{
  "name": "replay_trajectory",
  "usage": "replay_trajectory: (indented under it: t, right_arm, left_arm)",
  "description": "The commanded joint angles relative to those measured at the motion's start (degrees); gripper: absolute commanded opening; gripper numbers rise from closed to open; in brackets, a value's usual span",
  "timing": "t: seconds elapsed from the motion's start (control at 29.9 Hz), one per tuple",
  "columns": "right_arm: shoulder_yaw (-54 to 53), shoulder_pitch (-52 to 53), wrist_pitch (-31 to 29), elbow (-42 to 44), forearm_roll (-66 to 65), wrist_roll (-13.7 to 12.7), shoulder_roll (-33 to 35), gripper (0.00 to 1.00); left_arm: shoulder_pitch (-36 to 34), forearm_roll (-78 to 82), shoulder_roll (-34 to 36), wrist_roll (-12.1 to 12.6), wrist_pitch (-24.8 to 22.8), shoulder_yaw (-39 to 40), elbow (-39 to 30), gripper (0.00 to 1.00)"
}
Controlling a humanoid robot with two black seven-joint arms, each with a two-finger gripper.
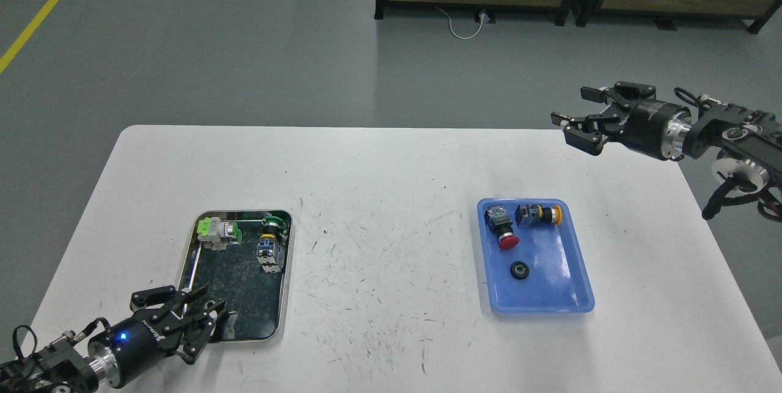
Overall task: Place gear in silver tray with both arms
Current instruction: 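Move the gear into the silver tray and release it, then lower the right gripper into the blue bin and grasp the second black gear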
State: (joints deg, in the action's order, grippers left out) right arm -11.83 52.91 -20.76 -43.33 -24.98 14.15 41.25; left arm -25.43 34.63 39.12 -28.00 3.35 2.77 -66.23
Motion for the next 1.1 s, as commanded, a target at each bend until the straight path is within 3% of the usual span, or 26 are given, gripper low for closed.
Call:
replay_trajectory:
  t: [0.0, 0.17, 0.4, 0.64, 1.07]
  right_arm:
    - [0.14, -0.44, 0.11, 0.00, -0.16, 0.00, -0.29, 0.76]
    - [0.75, -0.70, 0.02, -0.53, -0.25, 0.17, 0.06, 0.76]
    - [3.83, -2.89, -0.42, -5.09, -1.91, 0.35, 1.73, 0.76]
    - [3.92, -9.04, -0.42, -9.32, -7.36, 0.35, 1.90, 0.76]
    - [3.91, -18.63, 0.02, -10.46, -15.27, 0.17, -1.96, 0.76]
  left_arm:
    - [-0.06, -0.26, -0.80, 0.00, -0.01, 0.13, 1.10, 0.45]
    - [-0.06, -0.44, -1.68, 0.00, -0.01, 0.48, 1.19, 0.53]
    - [-0.93, -5.27, -0.98, 0.00, -0.10, 6.97, 0.57, 0.96]
    - [-3.57, -5.36, 2.27, 0.00, -0.98, 14.01, 0.40, 0.98]
    - [-10.34, -11.43, 7.90, 0.00, -1.95, 15.42, 0.84, 0.98]
